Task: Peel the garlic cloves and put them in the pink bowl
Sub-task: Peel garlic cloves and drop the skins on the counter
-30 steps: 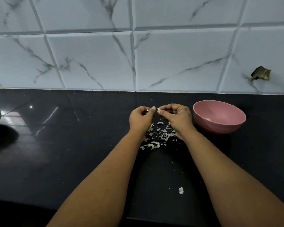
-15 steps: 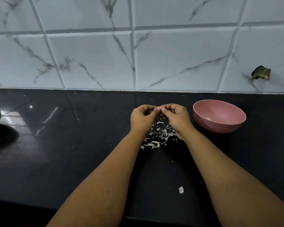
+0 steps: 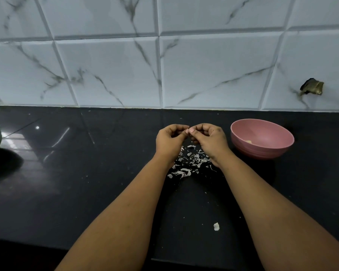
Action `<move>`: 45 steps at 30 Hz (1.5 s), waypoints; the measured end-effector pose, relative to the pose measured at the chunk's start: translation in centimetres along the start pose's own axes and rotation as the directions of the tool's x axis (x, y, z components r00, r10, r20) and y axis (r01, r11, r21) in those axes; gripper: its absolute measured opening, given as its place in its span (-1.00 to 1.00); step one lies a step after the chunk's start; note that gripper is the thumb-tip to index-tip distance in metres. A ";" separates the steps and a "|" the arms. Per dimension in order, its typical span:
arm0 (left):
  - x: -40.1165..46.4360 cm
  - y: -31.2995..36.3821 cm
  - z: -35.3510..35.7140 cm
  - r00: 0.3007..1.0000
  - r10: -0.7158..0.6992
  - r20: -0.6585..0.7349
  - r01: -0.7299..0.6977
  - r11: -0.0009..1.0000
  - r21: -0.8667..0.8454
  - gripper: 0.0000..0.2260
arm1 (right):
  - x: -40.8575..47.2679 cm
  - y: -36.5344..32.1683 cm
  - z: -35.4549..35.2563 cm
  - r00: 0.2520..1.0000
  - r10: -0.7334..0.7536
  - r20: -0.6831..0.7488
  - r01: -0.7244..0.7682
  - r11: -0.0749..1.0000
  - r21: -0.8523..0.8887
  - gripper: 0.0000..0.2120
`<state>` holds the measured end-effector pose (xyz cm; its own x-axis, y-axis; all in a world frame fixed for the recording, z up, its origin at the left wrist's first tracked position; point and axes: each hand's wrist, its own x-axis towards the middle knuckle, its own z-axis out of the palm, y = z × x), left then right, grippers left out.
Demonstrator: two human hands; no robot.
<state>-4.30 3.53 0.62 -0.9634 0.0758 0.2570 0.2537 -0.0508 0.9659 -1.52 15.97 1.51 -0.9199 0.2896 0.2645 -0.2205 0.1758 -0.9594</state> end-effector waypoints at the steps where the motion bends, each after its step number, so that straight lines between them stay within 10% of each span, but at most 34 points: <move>1: 0.0 0.0 0.0 1.000 -0.001 0.008 0.001 1.000 -0.029 -0.90 | 0.0 -0.1 0.0 1.000 -0.010 -0.008 0.010 1.000 0.006 -0.92; 20: 0.1 -0.4 -0.1 0.965 0.217 0.145 -0.251 0.923 0.292 -0.80 | 0.1 -0.1 -0.8 0.984 -0.176 -0.011 0.151 0.871 -0.468 -0.86; 33: 0.0 0.0 0.1 0.994 -0.037 0.103 0.059 0.974 -0.217 -0.83 | 0.4 -0.1 -0.2 0.995 0.045 -0.087 -0.058 0.987 -0.150 -0.76; 40: 0.1 0.2 0.2 0.992 -0.067 0.103 0.093 0.956 -0.277 -0.90 | 0.7 0.5 -0.6 0.987 -0.066 -0.146 0.023 0.960 -0.280 -0.86; 45: 0.2 0.1 0.1 0.994 -0.063 0.093 0.085 0.963 -0.256 -0.93 | 0.7 0.5 -0.5 0.995 -0.035 -0.089 0.038 0.999 0.034 -0.87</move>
<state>-4.43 3.67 0.81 -0.9653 0.1711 0.1973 0.1402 -0.2977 0.9443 -2.13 16.72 1.28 -0.8788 0.3662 0.3058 -0.2666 0.1545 -0.9513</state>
